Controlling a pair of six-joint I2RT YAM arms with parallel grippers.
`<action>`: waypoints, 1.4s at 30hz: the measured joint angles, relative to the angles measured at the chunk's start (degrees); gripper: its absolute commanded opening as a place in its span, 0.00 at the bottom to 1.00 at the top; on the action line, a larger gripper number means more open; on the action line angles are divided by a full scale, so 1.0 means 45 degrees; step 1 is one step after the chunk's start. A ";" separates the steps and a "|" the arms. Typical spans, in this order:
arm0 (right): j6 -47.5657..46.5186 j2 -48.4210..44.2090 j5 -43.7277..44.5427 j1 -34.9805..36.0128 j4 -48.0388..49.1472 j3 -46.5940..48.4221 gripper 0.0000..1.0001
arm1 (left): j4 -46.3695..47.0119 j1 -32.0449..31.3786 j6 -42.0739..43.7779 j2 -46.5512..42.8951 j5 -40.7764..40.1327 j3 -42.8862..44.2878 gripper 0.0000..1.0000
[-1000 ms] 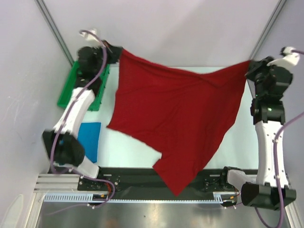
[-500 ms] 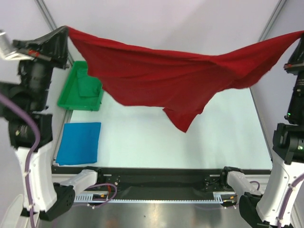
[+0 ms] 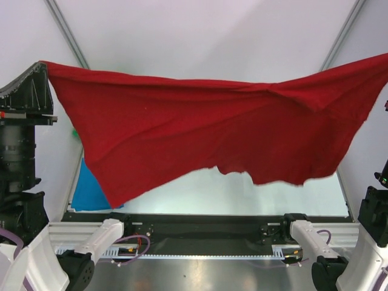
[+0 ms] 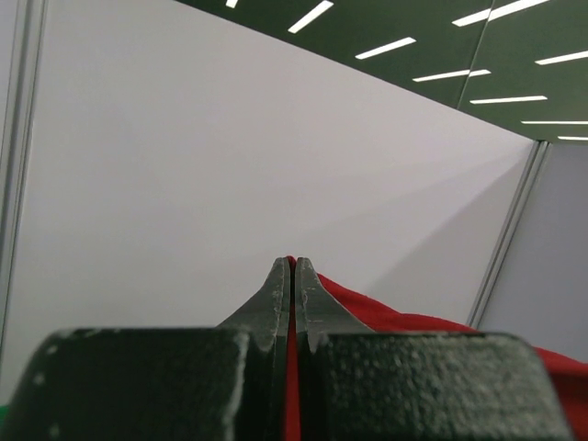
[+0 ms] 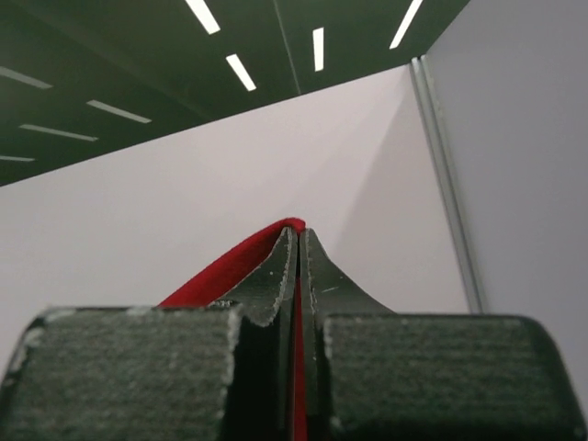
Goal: Fold and stack the t-shirts
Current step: Flatten the tshirt out
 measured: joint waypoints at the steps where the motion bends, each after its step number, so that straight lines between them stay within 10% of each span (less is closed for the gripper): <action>1: -0.0029 -0.0087 0.0078 0.0233 0.0117 -0.0087 0.00 | 0.0019 0.0000 -0.0044 -0.0151 0.0010 -0.0214 0.00; 20: -0.1234 0.0131 0.1127 0.1996 0.3521 -0.3521 0.00 | 0.3585 0.0000 -0.0369 -0.0835 -0.0136 -0.5697 0.00; 30: 0.0262 0.8102 -0.0034 -0.0568 0.6198 -0.6227 0.00 | 0.7067 0.0024 -0.0661 0.7888 0.0024 -0.7417 0.00; 42: 0.1239 1.6014 -0.1846 -0.0777 0.6353 -0.2807 0.00 | 0.7762 0.0578 -0.1239 1.8617 0.1695 -0.0398 0.00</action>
